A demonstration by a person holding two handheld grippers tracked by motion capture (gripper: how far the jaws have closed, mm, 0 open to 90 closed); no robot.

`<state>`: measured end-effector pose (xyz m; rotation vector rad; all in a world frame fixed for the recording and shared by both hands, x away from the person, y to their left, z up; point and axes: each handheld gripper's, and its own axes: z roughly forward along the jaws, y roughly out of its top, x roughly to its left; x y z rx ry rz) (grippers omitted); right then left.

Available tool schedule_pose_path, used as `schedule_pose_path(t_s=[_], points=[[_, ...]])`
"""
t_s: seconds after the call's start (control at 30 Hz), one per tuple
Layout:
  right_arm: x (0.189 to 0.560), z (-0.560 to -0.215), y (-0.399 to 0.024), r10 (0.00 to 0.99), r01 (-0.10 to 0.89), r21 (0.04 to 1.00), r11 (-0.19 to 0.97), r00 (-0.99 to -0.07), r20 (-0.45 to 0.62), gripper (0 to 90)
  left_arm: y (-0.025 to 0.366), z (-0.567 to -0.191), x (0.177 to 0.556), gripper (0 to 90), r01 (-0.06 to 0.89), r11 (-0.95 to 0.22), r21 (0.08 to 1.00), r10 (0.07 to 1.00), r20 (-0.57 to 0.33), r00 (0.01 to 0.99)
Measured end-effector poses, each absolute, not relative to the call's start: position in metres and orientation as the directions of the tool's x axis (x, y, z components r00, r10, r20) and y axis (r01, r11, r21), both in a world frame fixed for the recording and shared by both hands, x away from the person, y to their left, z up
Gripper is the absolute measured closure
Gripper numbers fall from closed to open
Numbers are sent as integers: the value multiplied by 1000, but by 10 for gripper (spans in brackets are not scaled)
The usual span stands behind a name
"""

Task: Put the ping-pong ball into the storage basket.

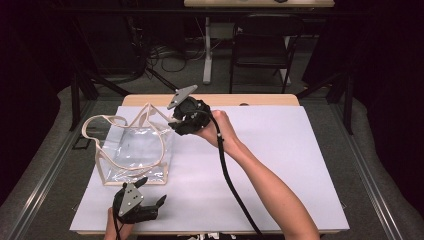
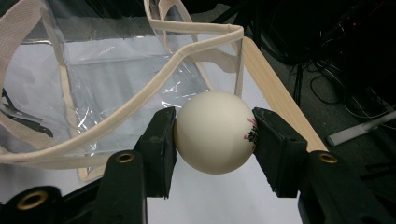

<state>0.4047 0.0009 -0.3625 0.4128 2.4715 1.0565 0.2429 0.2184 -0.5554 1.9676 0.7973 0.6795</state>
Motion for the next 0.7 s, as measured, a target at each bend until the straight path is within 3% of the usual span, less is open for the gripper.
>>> schedule_pose_path(t_s=[0.7], points=[[400, -356, 16, 397, 78, 740, 668, -878, -267, 511, 219, -555, 243, 162, 267, -407, 874, 749, 151, 645]])
